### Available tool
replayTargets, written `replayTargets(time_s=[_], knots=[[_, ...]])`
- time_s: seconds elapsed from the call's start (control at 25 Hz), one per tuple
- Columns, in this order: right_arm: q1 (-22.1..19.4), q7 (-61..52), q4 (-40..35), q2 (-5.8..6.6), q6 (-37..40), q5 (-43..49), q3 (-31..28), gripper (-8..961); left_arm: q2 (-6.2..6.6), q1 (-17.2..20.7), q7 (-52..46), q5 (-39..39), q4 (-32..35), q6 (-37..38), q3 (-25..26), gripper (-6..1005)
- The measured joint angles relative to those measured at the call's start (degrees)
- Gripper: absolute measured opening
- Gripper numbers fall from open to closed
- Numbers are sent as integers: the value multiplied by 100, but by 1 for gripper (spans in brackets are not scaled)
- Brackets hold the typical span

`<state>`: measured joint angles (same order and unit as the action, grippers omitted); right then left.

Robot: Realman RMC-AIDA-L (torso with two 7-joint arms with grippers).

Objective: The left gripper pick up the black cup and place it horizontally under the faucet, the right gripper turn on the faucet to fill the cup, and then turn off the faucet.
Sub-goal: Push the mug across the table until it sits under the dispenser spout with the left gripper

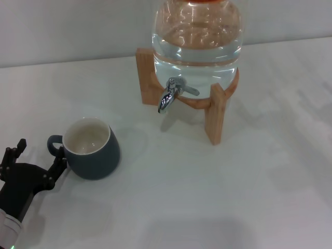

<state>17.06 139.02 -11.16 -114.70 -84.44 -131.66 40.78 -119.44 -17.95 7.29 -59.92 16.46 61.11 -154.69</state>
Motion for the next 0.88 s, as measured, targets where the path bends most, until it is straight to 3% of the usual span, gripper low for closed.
replayTargets(time_s=[0.88], knots=[[10,3,0,0,7,0,0,839,7,-6,19,-2,-46,233,54,857]])
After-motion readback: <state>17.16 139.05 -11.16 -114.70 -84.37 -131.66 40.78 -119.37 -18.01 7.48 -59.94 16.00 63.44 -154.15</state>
